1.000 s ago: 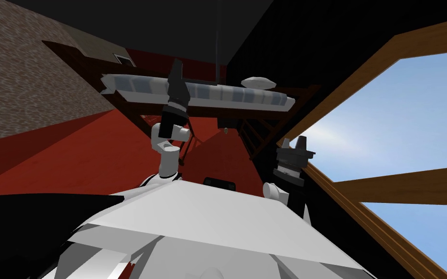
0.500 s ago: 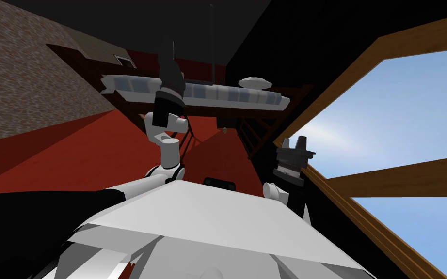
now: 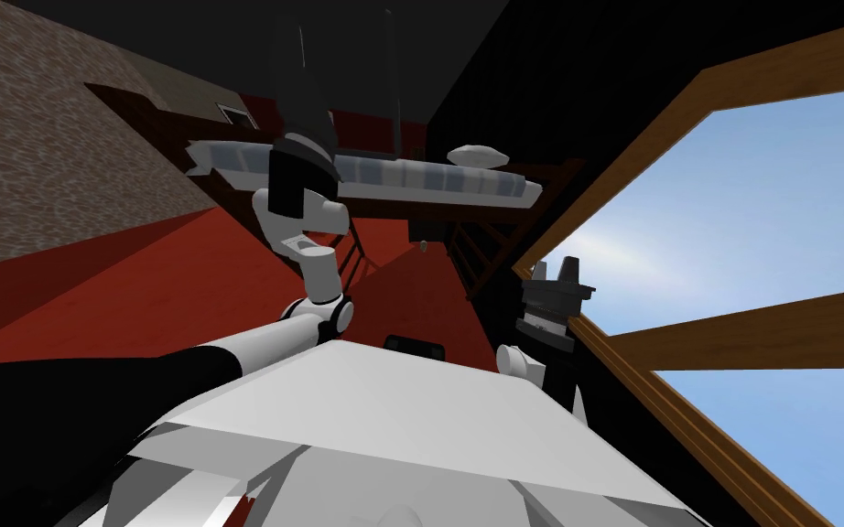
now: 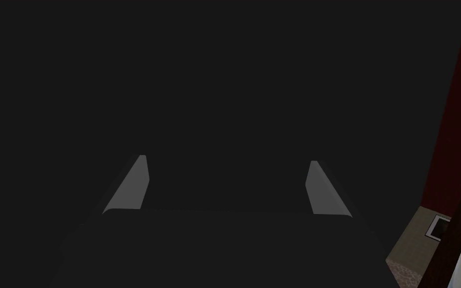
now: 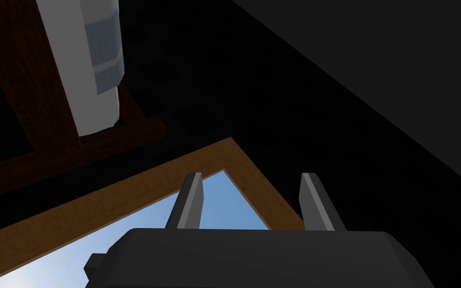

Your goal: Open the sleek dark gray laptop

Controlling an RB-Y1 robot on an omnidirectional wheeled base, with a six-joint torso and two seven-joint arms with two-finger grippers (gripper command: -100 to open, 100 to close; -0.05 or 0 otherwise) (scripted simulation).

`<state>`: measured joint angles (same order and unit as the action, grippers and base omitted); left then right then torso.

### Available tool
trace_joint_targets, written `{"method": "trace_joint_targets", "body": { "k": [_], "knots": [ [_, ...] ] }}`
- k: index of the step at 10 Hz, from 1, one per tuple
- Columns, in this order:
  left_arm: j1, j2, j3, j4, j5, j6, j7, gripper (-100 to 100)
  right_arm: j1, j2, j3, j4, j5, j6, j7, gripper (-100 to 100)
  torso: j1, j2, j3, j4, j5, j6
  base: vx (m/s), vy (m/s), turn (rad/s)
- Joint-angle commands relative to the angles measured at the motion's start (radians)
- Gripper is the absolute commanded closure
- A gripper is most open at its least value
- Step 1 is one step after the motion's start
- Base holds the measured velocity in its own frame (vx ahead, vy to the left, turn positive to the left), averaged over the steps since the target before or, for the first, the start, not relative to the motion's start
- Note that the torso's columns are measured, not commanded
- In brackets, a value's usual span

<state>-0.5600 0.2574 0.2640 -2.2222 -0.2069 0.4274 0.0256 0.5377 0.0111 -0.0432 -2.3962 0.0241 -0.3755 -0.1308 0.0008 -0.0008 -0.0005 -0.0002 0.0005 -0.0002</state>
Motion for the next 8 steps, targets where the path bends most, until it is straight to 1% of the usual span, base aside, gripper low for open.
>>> {"method": "trace_joint_targets", "body": {
  "k": [1,3,4,5,6,7,8],
  "knots": [
    [-0.084,0.001,0.039,0.017,-0.017,0.080,0.008,-100,0.000,0.000,0.000,0.000,0.000,0.000,0.000,0,0.000,0.000,0.000,0.000,0.000,0.000,0.019,-0.087,0.031],
    [-0.133,0.001,0.039,0.017,-0.017,0.128,0.008,-100,0.000,0.000,0.000,0.000,0.000,0.000,0.000,0,-0.002,0.001,0.000,0.000,-0.001,0.000,0.005,-0.062,0.012],
    [-0.171,0.005,0.069,0.034,-0.023,0.162,0.015,-100,0.000,0.000,0.000,0.000,0.000,0.000,0.000,0,0.001,0.001,0.001,0.000,0.000,0.000,0.017,-0.070,0.037],
    [-0.205,0.005,0.069,0.034,-0.023,0.189,0.015,-100,0.000,0.000,0.000,0.000,0.000,0.000,0.000,0,0.000,0.001,0.001,0.000,0.000,0.000,0.024,-0.070,0.037],
    [-0.205,0.005,0.069,0.034,-0.023,0.201,0.015,-100,0.000,0.000,0.000,0.000,0.000,0.000,0.000,0,-0.001,0.000,0.000,0.000,-0.001,0.000,0.011,-0.033,0.000],
    [-0.248,0.008,0.100,0.053,-0.028,0.240,0.022,-100,0.000,0.000,0.000,0.000,0.000,0.000,0.000,0,0.001,0.001,0.000,0.000,0.000,0.000,0.022,-0.064,0.050],
    [-0.276,0.008,0.100,0.053,-0.028,0.257,0.022,-100,0.000,0.000,0.000,0.000,0.000,0.000,0.000,0,-0.001,0.000,0.000,0.000,0.000,0.000,0.032,-0.068,0.039]
  ]
}}
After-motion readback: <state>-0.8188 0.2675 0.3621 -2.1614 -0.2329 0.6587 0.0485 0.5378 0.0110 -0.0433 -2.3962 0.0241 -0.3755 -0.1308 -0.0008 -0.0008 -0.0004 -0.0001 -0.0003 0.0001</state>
